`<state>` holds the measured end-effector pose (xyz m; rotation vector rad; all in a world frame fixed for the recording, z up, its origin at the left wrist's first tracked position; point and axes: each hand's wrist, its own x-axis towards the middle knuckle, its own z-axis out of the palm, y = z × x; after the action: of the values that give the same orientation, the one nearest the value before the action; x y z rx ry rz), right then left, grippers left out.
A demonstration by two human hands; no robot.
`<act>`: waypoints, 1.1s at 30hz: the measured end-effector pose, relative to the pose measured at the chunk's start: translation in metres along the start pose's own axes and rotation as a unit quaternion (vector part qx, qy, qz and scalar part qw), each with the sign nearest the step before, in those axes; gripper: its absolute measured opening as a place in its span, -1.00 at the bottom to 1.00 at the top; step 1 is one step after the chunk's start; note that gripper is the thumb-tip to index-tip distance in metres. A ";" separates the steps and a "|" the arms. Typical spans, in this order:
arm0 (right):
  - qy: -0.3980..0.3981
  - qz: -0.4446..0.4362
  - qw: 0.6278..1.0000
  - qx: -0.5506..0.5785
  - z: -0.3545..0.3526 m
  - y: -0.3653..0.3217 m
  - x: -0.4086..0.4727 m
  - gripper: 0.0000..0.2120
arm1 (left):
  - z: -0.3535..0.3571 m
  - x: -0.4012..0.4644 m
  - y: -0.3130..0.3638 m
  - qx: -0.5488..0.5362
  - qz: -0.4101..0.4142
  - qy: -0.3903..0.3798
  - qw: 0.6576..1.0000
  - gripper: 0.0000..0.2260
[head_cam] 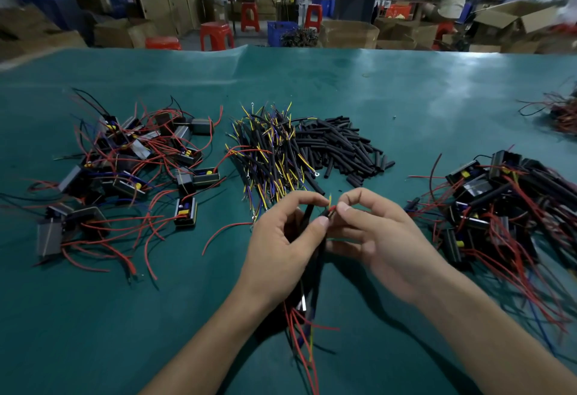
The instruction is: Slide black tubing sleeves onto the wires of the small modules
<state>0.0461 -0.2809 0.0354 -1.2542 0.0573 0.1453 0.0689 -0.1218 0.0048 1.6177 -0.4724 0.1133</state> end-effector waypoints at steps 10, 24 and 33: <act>0.020 -0.051 0.987 -0.152 -0.021 -0.015 0.000 -0.86 | 0.001 -0.001 0.000 0.027 -0.005 -0.010 1.000 -0.94; 0.005 -0.073 0.961 -0.267 -0.031 -0.025 -0.001 -0.89 | 0.000 -0.003 0.008 0.237 0.137 0.009 0.962 -0.90; -0.019 -0.099 0.949 -0.300 -0.034 -0.028 -0.004 -0.83 | 0.000 -0.002 0.005 0.249 0.162 0.007 0.955 -0.91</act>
<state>0.0474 -0.3217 0.0523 -1.8559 -0.1573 0.0086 0.0649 -0.1214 0.0088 2.0157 -0.7384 0.5265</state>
